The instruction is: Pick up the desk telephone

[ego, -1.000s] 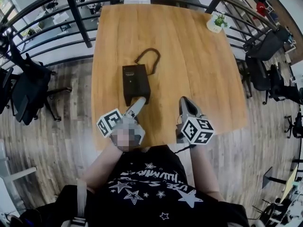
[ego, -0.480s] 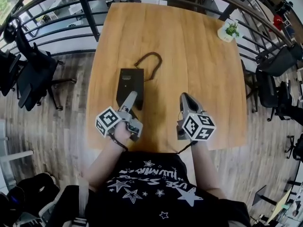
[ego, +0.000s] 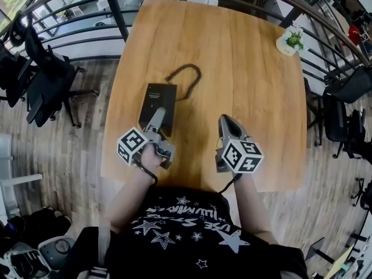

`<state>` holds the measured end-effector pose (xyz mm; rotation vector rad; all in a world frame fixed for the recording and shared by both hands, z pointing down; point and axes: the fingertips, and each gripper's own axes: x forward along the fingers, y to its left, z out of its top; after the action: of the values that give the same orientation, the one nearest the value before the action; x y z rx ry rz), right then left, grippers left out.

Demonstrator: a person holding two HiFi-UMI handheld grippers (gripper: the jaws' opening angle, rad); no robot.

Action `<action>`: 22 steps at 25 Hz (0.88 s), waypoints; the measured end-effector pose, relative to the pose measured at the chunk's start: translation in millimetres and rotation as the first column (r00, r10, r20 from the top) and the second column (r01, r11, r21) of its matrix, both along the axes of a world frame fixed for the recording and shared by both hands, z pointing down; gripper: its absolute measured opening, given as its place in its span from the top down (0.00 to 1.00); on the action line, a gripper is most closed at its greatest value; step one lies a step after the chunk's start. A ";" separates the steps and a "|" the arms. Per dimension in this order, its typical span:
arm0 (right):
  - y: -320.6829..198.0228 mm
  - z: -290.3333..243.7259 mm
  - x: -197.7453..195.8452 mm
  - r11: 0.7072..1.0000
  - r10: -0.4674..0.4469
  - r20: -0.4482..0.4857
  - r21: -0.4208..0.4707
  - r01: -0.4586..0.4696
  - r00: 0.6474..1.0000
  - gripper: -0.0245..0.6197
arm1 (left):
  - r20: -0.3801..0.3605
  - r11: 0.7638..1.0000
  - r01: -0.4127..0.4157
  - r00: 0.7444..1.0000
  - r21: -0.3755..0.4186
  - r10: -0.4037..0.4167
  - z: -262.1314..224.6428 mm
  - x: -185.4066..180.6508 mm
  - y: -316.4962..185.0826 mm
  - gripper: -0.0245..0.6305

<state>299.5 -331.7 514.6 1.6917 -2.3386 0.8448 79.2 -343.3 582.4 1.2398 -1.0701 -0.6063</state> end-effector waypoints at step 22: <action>5.6 7.5 12.7 0.999 0.031 0.029 -0.024 -0.030 0.999 0.96 | 0.089 0.983 0.091 0.993 -0.159 -0.077 28.7 -10.6 -4.5 0.55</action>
<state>312.2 -326.1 522.1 1.7209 -2.3175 0.9047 68.6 -347.8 611.1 1.0888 -1.2213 -0.5241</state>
